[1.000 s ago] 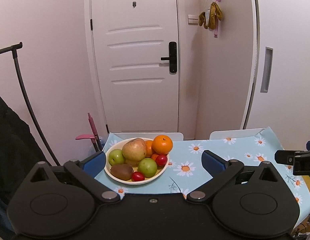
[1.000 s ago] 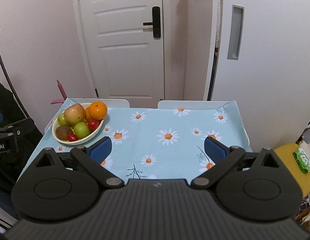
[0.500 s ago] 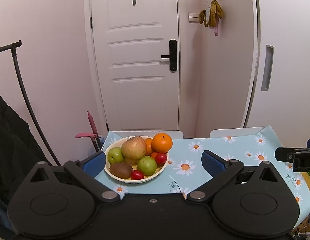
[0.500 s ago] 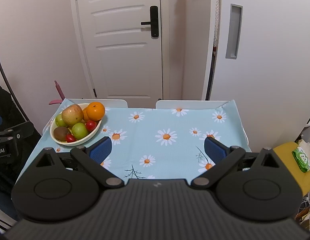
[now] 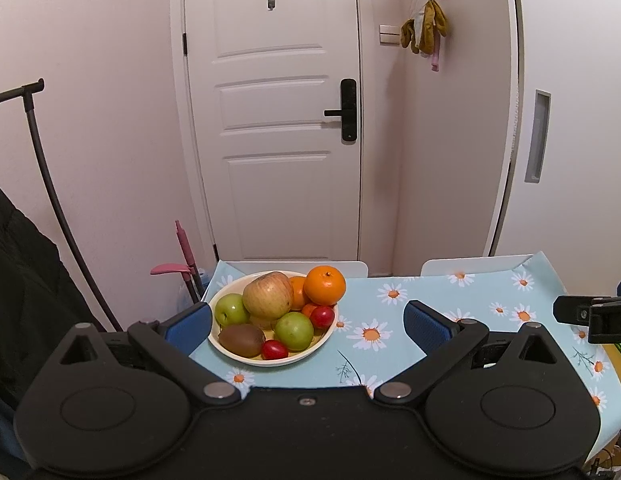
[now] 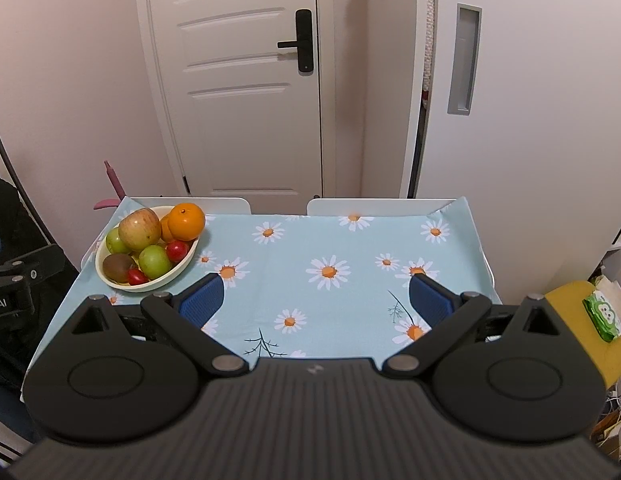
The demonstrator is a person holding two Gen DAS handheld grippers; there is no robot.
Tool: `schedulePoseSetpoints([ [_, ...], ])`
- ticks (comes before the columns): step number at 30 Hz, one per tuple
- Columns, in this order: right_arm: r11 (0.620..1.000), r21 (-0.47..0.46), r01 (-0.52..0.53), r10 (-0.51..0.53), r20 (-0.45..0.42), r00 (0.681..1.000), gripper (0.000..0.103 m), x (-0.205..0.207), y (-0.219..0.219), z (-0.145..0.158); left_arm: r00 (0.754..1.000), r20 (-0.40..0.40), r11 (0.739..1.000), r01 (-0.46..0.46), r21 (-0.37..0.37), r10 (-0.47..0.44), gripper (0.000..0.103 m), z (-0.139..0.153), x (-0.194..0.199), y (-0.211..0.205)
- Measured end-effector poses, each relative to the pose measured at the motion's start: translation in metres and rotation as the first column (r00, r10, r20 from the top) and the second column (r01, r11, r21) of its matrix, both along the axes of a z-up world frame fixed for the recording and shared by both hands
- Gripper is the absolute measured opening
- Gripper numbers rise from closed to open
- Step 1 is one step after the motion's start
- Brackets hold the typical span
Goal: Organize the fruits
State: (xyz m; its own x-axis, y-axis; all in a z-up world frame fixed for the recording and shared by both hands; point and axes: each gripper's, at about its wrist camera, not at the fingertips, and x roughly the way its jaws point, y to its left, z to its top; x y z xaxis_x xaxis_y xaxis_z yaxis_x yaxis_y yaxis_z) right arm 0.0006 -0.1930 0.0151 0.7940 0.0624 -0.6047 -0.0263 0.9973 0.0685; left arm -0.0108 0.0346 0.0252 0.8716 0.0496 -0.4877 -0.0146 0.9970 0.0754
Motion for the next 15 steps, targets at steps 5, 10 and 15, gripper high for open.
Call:
schedulePoseSetpoints([
  [5,1.000,0.000,0.002,-0.002,-0.001,1.000,0.103,0.0006,-0.0007,-0.0003,1.000,-0.001,1.000,-0.002,0.000,0.002,0.103,-0.0004,0.0005,-0.0005],
  [10,1.000,0.002,0.000,0.000,-0.007,1.000,0.103,0.0012,-0.0012,-0.0008,1.000,-0.002,1.000,-0.003,0.002,0.003,0.103,-0.0005,0.0009,-0.0006],
  [15,1.000,0.002,0.000,0.000,-0.007,1.000,0.103,0.0017,-0.0008,-0.0006,1.000,-0.002,1.000,-0.003,0.002,0.003,0.103,-0.0005,0.0011,-0.0009],
])
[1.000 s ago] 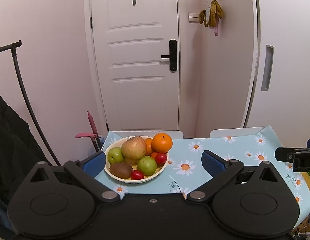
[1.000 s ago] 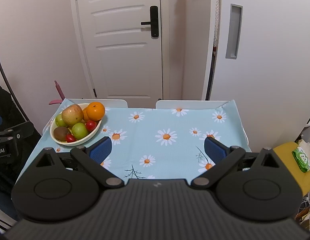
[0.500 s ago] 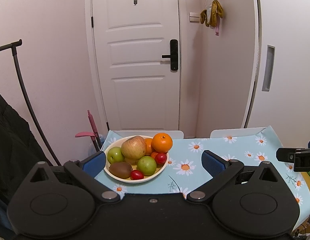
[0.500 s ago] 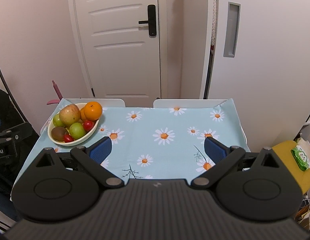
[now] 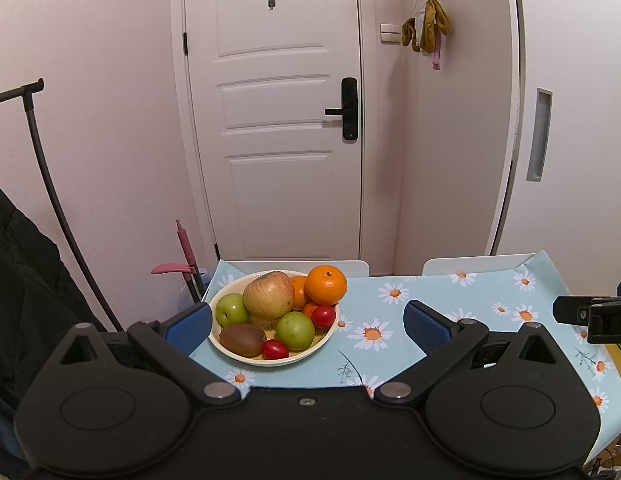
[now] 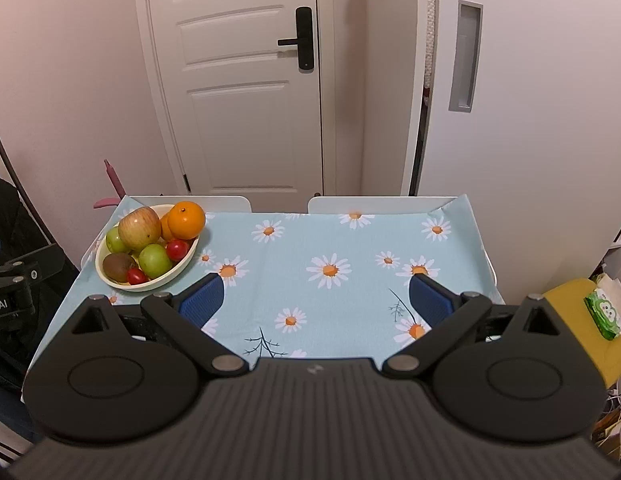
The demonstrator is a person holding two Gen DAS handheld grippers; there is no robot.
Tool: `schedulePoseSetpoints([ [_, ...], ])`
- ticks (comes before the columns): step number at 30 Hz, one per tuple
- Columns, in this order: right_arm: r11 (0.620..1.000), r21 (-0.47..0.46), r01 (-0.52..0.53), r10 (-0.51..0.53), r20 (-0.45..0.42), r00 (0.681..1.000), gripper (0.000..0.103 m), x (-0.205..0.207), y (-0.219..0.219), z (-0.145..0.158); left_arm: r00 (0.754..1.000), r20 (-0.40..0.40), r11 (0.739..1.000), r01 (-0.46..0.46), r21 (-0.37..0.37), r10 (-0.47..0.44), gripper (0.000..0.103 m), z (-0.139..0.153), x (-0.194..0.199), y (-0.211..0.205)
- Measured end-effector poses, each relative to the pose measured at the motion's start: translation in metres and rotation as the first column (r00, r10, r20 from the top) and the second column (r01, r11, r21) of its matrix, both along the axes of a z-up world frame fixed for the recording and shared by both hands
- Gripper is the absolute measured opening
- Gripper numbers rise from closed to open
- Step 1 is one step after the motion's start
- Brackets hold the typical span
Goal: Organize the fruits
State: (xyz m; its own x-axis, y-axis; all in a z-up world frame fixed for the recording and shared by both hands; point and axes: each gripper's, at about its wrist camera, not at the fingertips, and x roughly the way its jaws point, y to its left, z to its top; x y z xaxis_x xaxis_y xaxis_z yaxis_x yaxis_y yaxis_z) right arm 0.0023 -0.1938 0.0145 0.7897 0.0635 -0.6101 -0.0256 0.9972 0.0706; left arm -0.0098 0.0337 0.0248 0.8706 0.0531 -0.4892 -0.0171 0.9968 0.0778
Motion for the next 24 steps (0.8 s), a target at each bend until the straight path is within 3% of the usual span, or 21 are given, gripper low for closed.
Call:
schedulePoseSetpoints([
  [14,1.000,0.002,0.003,-0.003,-0.003,1.000,0.103,0.003,-0.001,0.000,1.000,0.009,1.000,-0.009,0.011,0.009,0.103,0.000,0.004,0.002],
  [24,1.000,0.002,0.006,-0.006,-0.004,1.000,0.103,0.007,-0.002,0.000,1.000,-0.005,1.000,0.000,-0.023,0.000,0.103,-0.001,0.012,0.007],
])
